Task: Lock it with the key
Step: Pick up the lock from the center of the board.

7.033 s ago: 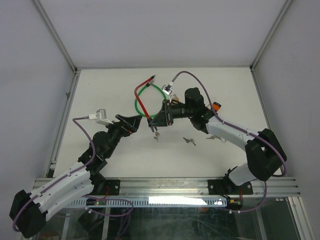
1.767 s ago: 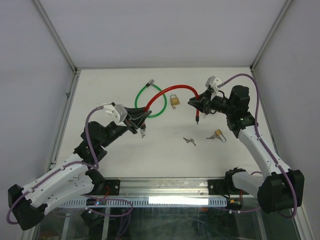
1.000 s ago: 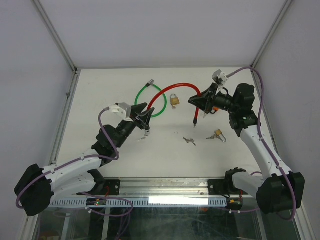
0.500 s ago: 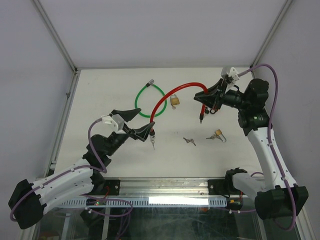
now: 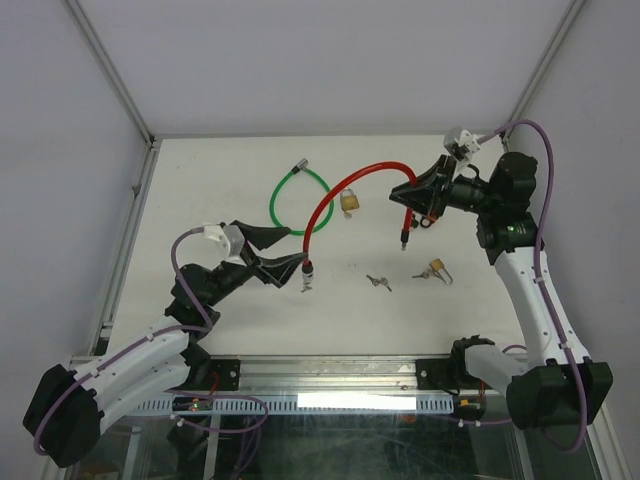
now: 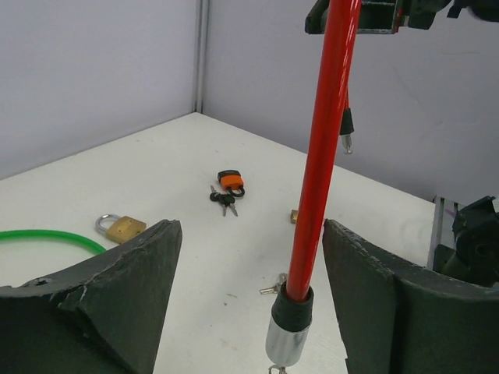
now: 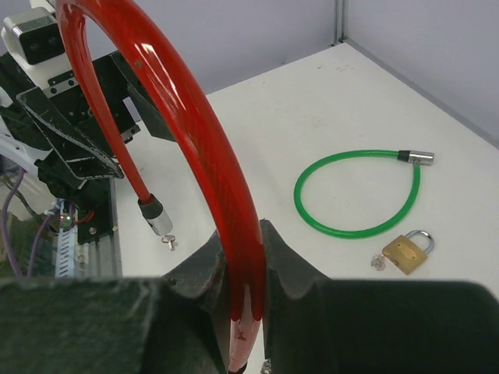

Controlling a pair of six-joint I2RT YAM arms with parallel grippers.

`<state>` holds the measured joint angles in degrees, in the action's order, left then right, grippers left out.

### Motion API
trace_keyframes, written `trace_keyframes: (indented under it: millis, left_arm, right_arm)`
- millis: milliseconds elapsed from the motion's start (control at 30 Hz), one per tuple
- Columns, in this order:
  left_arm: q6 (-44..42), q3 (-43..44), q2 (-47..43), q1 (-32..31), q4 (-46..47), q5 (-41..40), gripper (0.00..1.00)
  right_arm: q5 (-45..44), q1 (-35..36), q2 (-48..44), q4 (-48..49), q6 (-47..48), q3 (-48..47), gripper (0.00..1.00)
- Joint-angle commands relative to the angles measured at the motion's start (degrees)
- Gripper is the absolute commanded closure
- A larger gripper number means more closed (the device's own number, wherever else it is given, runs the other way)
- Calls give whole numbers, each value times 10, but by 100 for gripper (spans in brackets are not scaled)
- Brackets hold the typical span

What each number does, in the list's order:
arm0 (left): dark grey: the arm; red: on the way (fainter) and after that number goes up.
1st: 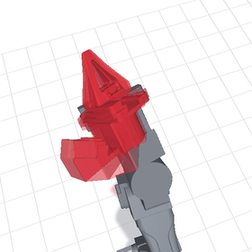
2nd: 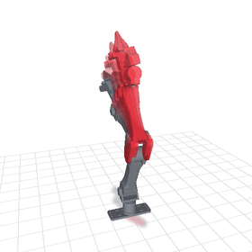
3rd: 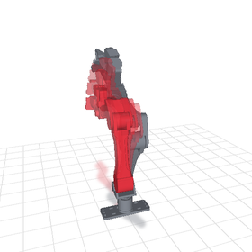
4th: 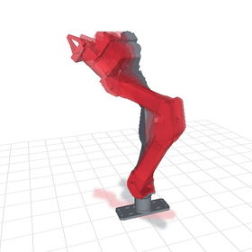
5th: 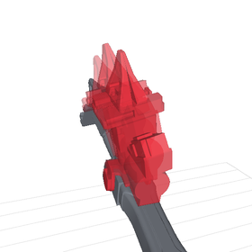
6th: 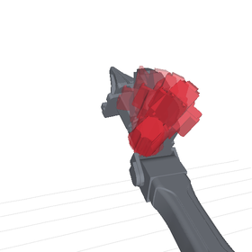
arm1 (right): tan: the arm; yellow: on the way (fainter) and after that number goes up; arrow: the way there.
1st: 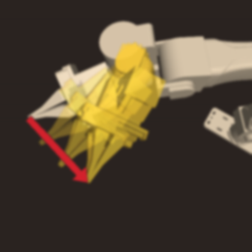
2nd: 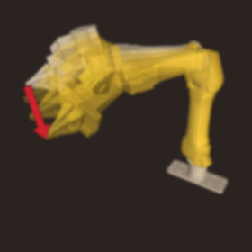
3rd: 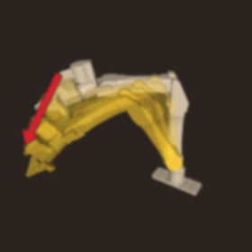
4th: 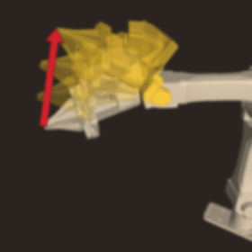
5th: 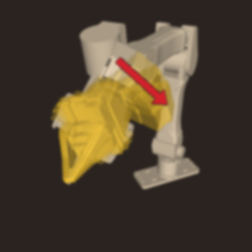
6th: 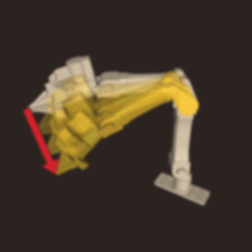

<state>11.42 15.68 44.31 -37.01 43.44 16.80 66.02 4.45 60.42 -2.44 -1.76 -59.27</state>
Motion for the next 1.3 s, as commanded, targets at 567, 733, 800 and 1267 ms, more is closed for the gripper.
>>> trace_keyframes:
  millis: [567,733,800,1267]
  left_arm:
    - [114,-46,-78,5,68,-19,38]
    - [94,-59,-88,5,73,-53,38]
    - [55,-57,-89,5,67,-70,35]
    - [-43,45,9,5,-28,10,30]
  right_arm:
    - [-35,-5,1,179,-170,50,100]
    - [-27,-5,1,204,-180,59,100]
    - [-23,-5,1,203,-176,58,100]
    - [-11,-5,4,183,-154,53,100]
